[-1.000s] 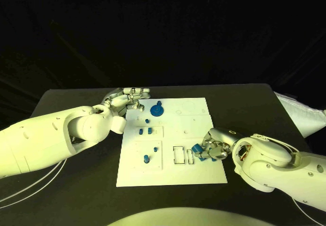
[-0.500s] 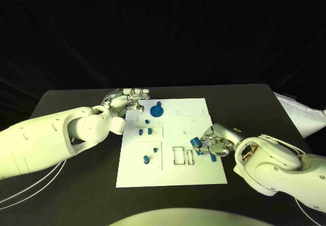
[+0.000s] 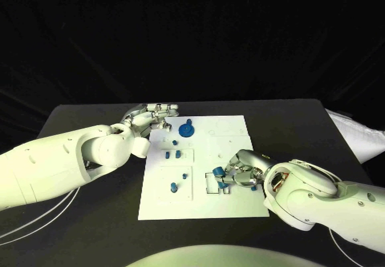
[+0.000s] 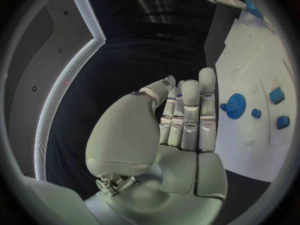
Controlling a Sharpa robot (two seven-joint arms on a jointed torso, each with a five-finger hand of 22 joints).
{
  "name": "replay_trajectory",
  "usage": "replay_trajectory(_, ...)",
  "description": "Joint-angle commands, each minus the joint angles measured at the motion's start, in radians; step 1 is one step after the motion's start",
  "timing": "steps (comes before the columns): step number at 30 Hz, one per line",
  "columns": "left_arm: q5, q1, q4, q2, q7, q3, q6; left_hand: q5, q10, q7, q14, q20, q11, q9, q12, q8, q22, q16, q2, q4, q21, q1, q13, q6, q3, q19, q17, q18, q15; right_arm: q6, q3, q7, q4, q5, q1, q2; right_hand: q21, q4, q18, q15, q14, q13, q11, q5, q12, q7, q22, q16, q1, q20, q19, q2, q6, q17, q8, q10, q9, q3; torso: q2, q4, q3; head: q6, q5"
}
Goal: Assemble the parts on the task board
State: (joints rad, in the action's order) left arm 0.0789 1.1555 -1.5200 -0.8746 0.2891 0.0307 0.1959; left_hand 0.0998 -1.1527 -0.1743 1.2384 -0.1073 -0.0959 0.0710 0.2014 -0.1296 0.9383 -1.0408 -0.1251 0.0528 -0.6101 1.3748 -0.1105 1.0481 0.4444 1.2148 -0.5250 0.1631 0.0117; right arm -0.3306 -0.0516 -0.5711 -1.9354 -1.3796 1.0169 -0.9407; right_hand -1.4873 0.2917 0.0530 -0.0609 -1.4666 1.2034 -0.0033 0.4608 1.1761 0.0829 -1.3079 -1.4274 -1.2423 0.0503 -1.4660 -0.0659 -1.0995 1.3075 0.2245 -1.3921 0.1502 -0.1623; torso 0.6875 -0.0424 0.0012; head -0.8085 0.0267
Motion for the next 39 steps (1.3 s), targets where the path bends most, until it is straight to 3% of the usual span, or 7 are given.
replay_trajectory(1,0.004,0.0,-0.003,0.001,0.004,-0.001,-0.021,0.003,0.009,0.0,-0.005,-0.003,-0.001,-0.001,0.006,-0.006,-0.001,0.0,0.011,0.0,0.003,-0.002,-0.001,-0.004,-0.003,-0.006,0.001,0.017,-0.001,0.074,0.0,-0.017,0.006,0.027,-0.004,0.012,-0.006,0.0,-0.015,-0.009,-0.062,-0.002,-0.001,-0.005,-0.008,-0.01,-0.116,-0.004,0.01,-0.007,-0.01,-0.001,-0.02,0.033,0.002,-0.003,0.044,-0.005,0.0,-0.0011,0.0002,-0.001,0.002)
replay_trajectory(14,0.004,0.0,-0.003,0.002,0.004,-0.001,-0.021,0.004,0.011,0.0,-0.006,-0.003,-0.001,-0.001,0.007,-0.006,-0.002,0.0,0.011,0.0,0.005,-0.002,-0.001,-0.005,-0.005,-0.006,0.003,0.017,-0.001,0.077,0.0,-0.022,0.02,0.023,-0.008,0.039,-0.006,-0.001,-0.015,-0.01,-0.061,-0.009,-0.003,-0.047,-0.028,-0.012,-0.116,0.0,0.037,-0.009,-0.01,-0.005,-0.021,0.029,0.0,-0.002,0.059,-0.029,0.0,-0.0022,0.0013,-0.002,0.006)
replay_trajectory(20,0.004,0.0,-0.002,0.003,0.003,-0.001,-0.021,0.004,0.011,0.0,-0.006,-0.003,-0.001,-0.001,0.007,-0.006,-0.002,0.0,0.011,0.0,0.005,-0.002,-0.001,-0.005,-0.005,-0.006,0.003,0.017,-0.001,0.059,-0.001,-0.028,0.03,-0.011,-0.008,0.04,0.002,-0.012,-0.012,-0.01,-0.057,-0.026,0.0,-0.293,-0.066,-0.012,-0.103,0.014,0.128,-0.009,-0.001,-0.013,-0.015,0.01,-0.006,0.007,0.079,-0.095,-0.001,-0.0015,0.0007,-0.001,0.008)
replay_trajectory(21,0.004,0.0,-0.003,0.002,0.003,-0.001,-0.021,0.004,0.011,0.0,-0.006,-0.003,-0.001,-0.001,0.007,-0.006,-0.002,0.0,0.011,0.0,0.005,-0.002,-0.001,-0.005,-0.005,-0.006,0.003,0.017,-0.001,0.057,-0.001,-0.029,0.031,-0.02,-0.008,0.039,0.005,-0.003,-0.011,-0.008,-0.055,-0.039,0.0,-0.351,-0.084,-0.009,-0.098,0.019,0.148,-0.008,0.003,0.001,-0.012,0.003,-0.009,0.015,0.081,-0.115,-0.001,-0.0022,0.0004,-0.002,0.009)
replay_trajectory(23,0.004,0.0,-0.002,0.002,0.003,-0.001,-0.021,0.004,0.011,0.0,-0.006,-0.003,-0.001,-0.001,0.007,-0.006,-0.002,0.0,0.011,0.0,0.005,-0.002,-0.001,-0.005,-0.005,-0.006,0.003,0.017,-0.001,0.052,-0.001,-0.03,0.033,-0.036,-0.008,0.037,0.01,0.0,-0.009,-0.006,-0.053,-0.049,0.003,-0.4,-0.101,-0.007,-0.091,0.025,0.174,-0.007,0.007,0.01,-0.008,-0.004,-0.011,0.022,0.085,-0.132,-0.001,-0.0029,0.0005,-0.001,0.009)
replay_trajectory(32,0.004,0.0,-0.001,0.002,0.0,-0.001,-0.024,0.004,0.011,0.0,-0.006,-0.003,-0.001,-0.001,0.007,-0.006,-0.002,0.0,0.011,0.0,0.005,-0.002,-0.001,-0.005,-0.005,-0.006,0.003,0.017,-0.001,0.035,-0.001,-0.029,0.023,-0.095,-0.008,0.025,0.018,0.0,-0.006,-0.004,-0.051,-0.084,0.006,-0.408,-0.158,-0.004,-0.079,0.038,0.219,-0.003,0.015,0.057,0.001,-0.018,-0.018,0.042,0.098,-0.128,0.0,-0.0013,0.0021,-0.001,0.011)
replay_trajectory(39,0.004,0.0,0.0,0.003,-0.001,-0.001,-0.028,0.004,0.011,0.0,-0.006,-0.003,-0.001,-0.001,0.007,-0.006,-0.002,0.0,0.011,0.0,0.005,-0.002,-0.001,-0.005,-0.005,-0.006,0.003,0.017,-0.001,0.043,-0.001,-0.016,0.012,-0.111,-0.01,0.025,0.015,-0.097,-0.008,-0.007,-0.054,-0.072,0.001,-0.345,-0.157,-0.009,-0.087,0.035,-0.014,-0.005,0.009,0.026,-0.01,-0.011,-0.013,0.031,0.119,-0.048,0.0,-0.0029,0.0023,-0.002,0.013)
